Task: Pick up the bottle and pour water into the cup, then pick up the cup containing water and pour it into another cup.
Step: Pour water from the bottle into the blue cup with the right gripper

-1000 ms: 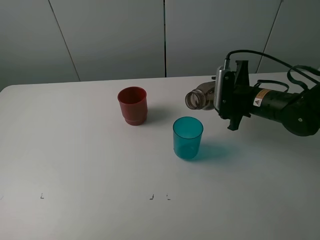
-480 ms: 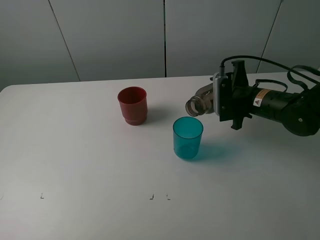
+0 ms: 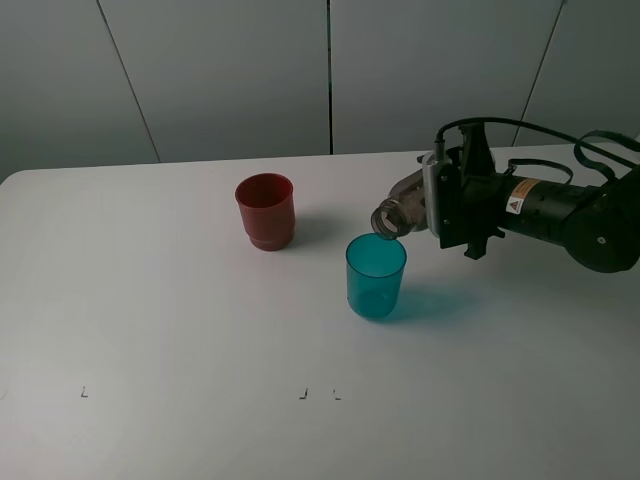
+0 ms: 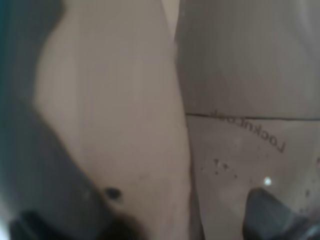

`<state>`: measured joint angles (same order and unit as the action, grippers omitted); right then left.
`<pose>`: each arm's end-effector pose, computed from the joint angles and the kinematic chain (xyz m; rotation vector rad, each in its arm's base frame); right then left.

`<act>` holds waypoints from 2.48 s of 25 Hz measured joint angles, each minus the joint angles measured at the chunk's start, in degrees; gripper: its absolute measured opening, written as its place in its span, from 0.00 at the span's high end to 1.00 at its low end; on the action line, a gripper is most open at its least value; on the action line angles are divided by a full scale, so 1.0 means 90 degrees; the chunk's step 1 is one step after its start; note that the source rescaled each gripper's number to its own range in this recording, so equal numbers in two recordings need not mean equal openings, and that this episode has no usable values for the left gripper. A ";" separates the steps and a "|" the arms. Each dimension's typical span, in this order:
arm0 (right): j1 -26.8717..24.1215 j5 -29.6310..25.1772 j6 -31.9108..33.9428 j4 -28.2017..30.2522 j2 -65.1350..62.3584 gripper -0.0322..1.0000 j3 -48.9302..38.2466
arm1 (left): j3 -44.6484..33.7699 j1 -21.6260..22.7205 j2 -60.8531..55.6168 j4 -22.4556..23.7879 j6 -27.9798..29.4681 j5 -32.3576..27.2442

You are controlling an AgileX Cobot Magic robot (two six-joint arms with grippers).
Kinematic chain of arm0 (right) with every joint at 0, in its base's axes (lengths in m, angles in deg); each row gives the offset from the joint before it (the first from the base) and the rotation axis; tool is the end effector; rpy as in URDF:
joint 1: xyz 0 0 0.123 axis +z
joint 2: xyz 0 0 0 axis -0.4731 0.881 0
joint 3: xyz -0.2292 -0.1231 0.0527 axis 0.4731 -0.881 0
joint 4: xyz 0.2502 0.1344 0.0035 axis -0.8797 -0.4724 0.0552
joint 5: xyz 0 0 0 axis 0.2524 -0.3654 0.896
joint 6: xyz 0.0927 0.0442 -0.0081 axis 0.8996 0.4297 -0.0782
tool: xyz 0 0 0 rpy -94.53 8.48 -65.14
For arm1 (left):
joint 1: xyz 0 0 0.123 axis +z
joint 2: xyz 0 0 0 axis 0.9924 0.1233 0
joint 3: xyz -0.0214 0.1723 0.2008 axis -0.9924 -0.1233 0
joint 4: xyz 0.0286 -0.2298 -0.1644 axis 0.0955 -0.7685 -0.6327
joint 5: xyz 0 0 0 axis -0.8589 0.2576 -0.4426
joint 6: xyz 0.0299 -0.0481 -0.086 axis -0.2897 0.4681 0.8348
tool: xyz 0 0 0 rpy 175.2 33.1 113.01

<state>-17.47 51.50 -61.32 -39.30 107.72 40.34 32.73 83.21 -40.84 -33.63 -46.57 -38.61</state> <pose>0.3189 0.0932 0.0529 -1.7469 1.0487 -0.6374 0.0514 0.0023 0.2886 0.0001 2.0593 0.0329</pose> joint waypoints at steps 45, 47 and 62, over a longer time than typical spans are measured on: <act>0.0000 0.0564 -0.0862 -0.0010 0.0000 0.97 0.0000 | 0.0000 0.0000 0.0000 0.0000 0.0043 0.0000; 0.0000 0.0615 -0.0862 -0.0010 0.0000 0.97 0.0000 | 0.0000 0.0000 0.0000 0.0000 0.0043 0.0000; 0.0000 0.0739 -0.1440 -0.0137 0.0000 0.97 0.0000 | 0.0000 0.0000 0.0000 0.0000 0.0043 0.0000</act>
<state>-17.47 58.16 -74.29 -40.53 107.72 40.34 32.73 83.21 -40.84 -33.63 -46.18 -38.61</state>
